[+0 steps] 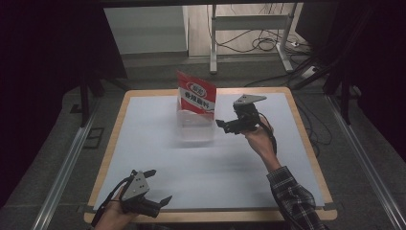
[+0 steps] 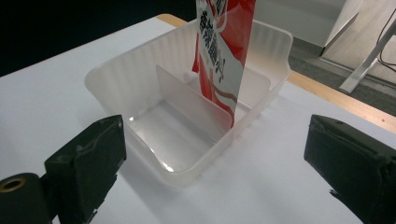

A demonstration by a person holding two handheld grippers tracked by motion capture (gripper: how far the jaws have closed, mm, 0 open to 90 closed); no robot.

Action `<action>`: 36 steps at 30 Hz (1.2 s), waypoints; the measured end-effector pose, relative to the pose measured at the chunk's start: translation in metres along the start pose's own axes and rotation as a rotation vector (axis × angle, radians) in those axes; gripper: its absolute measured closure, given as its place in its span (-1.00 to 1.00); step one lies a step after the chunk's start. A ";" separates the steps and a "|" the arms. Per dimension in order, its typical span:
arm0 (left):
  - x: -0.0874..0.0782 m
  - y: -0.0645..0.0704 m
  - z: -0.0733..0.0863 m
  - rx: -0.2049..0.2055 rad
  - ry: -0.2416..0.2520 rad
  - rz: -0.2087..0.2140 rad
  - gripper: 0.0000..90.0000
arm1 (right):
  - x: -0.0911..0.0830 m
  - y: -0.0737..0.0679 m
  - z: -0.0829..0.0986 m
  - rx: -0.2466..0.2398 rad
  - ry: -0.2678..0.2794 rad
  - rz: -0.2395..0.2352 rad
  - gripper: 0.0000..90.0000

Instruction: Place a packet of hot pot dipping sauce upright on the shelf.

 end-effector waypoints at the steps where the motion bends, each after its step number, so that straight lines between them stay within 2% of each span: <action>1: 0.000 0.000 0.000 0.000 0.000 0.000 -0.95 | -0.001 0.000 0.000 -0.005 -0.001 0.003 -0.88; 13: 0.000 0.001 0.000 0.002 0.001 0.004 -0.95 | -0.013 -0.002 0.010 -0.006 -0.018 0.015 -0.89; 25: 0.000 0.000 0.000 -0.007 0.009 0.001 -0.95 | -0.018 -0.007 0.020 -0.014 -0.037 0.011 -0.90; 36: -0.001 0.000 0.000 -0.013 0.010 0.003 -0.95 | -0.034 -0.012 0.036 -0.010 -0.065 0.023 -0.90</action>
Point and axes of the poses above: each handheld gripper's, and its own axes: x roughly forward along the jaws, z roughly out of its underside, y roughly to its right, the point moved 5 cm from there along x, roughly forward along the jaws, and after that the axes turned 15 degrees about -x, right-handed, at the moved point
